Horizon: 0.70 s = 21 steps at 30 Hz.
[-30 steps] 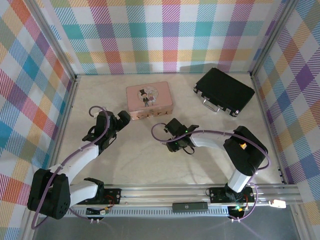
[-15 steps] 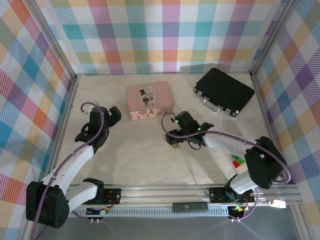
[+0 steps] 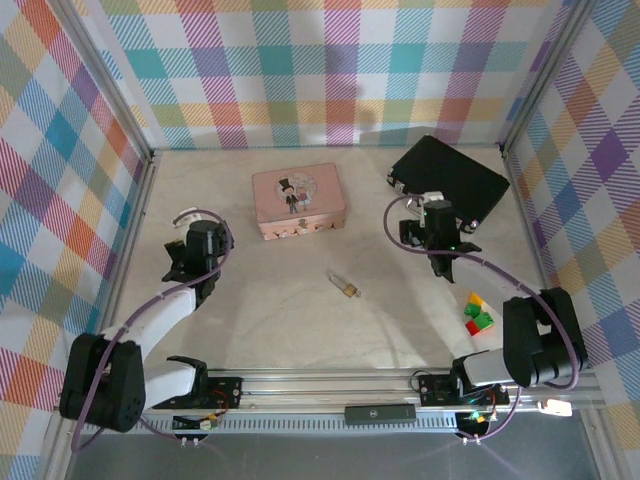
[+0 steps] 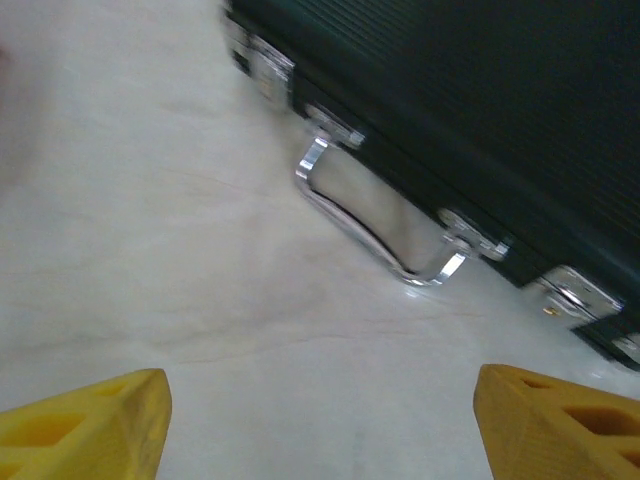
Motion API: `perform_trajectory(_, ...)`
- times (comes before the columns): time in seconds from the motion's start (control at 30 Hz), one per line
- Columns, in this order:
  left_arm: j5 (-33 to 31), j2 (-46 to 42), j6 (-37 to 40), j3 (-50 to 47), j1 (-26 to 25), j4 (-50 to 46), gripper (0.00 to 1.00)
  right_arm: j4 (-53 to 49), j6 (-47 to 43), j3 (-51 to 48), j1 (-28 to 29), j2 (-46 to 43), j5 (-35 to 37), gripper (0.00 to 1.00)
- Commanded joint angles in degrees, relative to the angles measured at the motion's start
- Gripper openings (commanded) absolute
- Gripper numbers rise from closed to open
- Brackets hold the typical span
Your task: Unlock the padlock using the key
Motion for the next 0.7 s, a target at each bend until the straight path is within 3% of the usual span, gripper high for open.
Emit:
perform_trajectory(0.0,-3.4,3.9,4.4,-1.4,1.2,8.9,1.0,11.3,-4.3,-2.3,-3.6,2.8,0.6,0.78)
perform_trajectory(0.17,0.3,11.6,8.0,-3.5,1.3,19.6,1.0,23.4,-1.7,-9.1,-9.6,3.6,-5.8,0.79)
perform_trajectory(0.23,2.0,13.4,10.2,-4.8,1.3,25.8,1.0,30.4,0.3,-12.1,-11.7,5.6,-7.8,0.86)
perform_trajectory(0.27,3.5,13.9,11.5,-5.0,1.3,27.4,1.0,32.0,0.5,-12.6,-12.2,5.8,-8.6,0.96)
perform_trajectory(0.3,4.0,14.9,12.5,-5.7,1.3,30.7,1.0,31.8,0.5,-13.2,-12.3,5.2,-9.4,0.99)
perform_trajectory(0.4,8.7,19.3,13.9,-7.7,2.2,39.1,0.99,45.5,0.3,-18.5,-12.5,8.4,-9.4,0.99)
perform_trajectory(0.43,9.4,18.2,13.0,-7.3,2.5,36.0,1.0,41.9,1.4,-17.9,-12.6,7.2,-8.2,0.99)
perform_trajectory(0.5,10.8,18.1,12.5,-8.6,3.5,38.7,1.0,45.0,1.1,-18.5,-12.8,8.0,-8.0,0.99)
perform_trajectory(0.53,12.1,17.5,12.5,-9.5,3.6,38.9,1.0,41.8,1.4,-17.9,-12.8,6.9,-8.0,0.99)
perform_trajectory(0.63,13.3,22.9,13.6,-13.8,4.0,53.9,1.0,42.4,1.2,-18.2,-12.8,7.0,-8.1,0.99)
perform_trajectory(0.67,13.8,21.3,12.8,-13.5,4.1,50.1,1.0,43.3,1.2,-18.3,-12.8,7.3,-8.1,0.99)
